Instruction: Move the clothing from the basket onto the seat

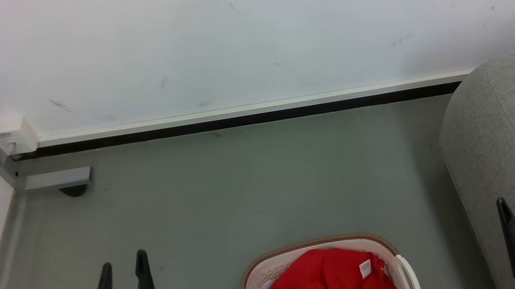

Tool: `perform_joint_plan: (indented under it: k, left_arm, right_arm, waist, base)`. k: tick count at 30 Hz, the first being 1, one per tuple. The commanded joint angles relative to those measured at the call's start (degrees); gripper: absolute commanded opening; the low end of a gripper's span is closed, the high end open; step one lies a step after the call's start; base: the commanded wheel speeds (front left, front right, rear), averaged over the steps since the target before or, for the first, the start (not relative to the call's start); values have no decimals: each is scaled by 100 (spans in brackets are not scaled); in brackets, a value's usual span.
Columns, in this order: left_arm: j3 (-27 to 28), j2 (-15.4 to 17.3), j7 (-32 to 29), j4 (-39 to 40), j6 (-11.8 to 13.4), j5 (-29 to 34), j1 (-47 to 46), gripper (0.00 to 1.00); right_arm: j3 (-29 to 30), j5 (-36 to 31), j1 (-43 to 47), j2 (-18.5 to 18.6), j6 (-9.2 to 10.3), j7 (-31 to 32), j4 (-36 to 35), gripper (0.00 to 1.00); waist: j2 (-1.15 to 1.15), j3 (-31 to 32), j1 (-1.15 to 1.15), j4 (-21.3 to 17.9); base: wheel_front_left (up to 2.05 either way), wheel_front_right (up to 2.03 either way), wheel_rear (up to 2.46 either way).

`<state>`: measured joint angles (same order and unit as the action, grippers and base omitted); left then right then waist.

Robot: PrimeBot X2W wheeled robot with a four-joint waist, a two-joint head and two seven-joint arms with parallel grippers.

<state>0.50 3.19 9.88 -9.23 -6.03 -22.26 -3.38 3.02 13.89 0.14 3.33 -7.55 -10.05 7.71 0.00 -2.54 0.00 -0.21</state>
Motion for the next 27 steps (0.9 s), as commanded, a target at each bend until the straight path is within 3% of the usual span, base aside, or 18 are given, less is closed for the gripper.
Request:
perform_joint_plan:
  k: [1,27]
  left_arm:
    - [32,62,69,36,-28,163,23,100]
    - [130,9,389,-335,-108,1353,113,100]
  right_arm:
    - [32,-148,24,6,8,-51,-67,100]
    - [121,-1317,232,-32,10,-372,-118,100]
  waist:
    - [0,-3,0,-5]
    - [0,117,0,20]
  base:
    - [0,0,0]
    - [0,0,0]
